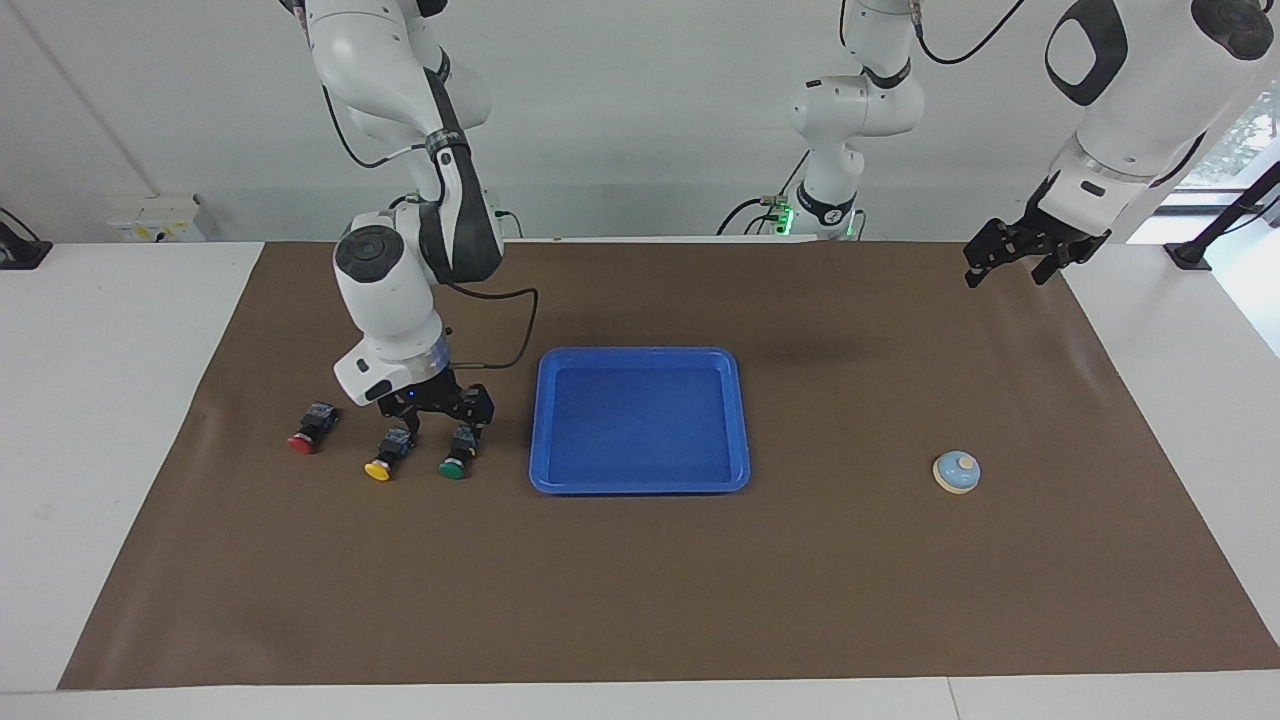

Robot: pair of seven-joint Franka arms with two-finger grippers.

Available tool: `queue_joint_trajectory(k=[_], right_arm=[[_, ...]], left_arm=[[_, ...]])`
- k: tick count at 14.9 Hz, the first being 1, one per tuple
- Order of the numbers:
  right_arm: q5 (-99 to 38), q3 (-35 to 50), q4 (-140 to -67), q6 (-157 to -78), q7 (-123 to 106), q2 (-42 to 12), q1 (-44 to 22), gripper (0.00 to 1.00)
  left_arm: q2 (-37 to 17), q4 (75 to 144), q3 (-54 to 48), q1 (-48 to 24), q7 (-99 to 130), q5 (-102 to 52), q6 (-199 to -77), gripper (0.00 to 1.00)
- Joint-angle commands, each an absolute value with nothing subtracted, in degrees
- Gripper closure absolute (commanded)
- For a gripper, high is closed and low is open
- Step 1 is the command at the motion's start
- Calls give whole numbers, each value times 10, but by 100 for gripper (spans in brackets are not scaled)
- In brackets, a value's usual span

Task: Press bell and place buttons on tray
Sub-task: 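Reach the right gripper to the green-capped button and grasp it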

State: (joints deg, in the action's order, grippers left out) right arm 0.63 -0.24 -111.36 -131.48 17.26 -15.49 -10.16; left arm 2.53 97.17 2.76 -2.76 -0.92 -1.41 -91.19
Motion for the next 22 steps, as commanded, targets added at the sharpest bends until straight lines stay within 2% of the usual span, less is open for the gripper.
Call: queue_joint_trajectory(k=[1, 6, 9, 14, 16, 17, 20, 22], right_arm=[[12, -2, -1117, -1346, 189, -176, -105, 0], [12, -2, -1139, -1350, 209, -185, -105, 0], [12, -2, -1171, -1404, 219, -184, -105, 0], [12, -2, -1179, -1412, 220, -184, -105, 0], [12, -2, -1178, -1408, 219, -184, -105, 11], [12, -2, -1178, -1406, 219, -183, -105, 20], [12, -2, -1176, -1404, 218, -183, -105, 52], [12, -2, -1173, -1403, 218, -182, -105, 80]], left_arm=[[28, 971, 32, -33, -9, -15, -899, 0], [29, 967, 33, -25, -8, -15, -905, 0], [29, 967, 33, -26, -8, -15, -905, 0], [29, 967, 33, -26, -8, -15, -904, 0], [29, 967, 33, -26, -7, -15, -905, 0], [29, 967, 33, -26, -8, -15, -904, 0], [29, 967, 33, -26, -8, -15, -905, 0], [29, 967, 33, -26, -7, -15, -904, 0]])
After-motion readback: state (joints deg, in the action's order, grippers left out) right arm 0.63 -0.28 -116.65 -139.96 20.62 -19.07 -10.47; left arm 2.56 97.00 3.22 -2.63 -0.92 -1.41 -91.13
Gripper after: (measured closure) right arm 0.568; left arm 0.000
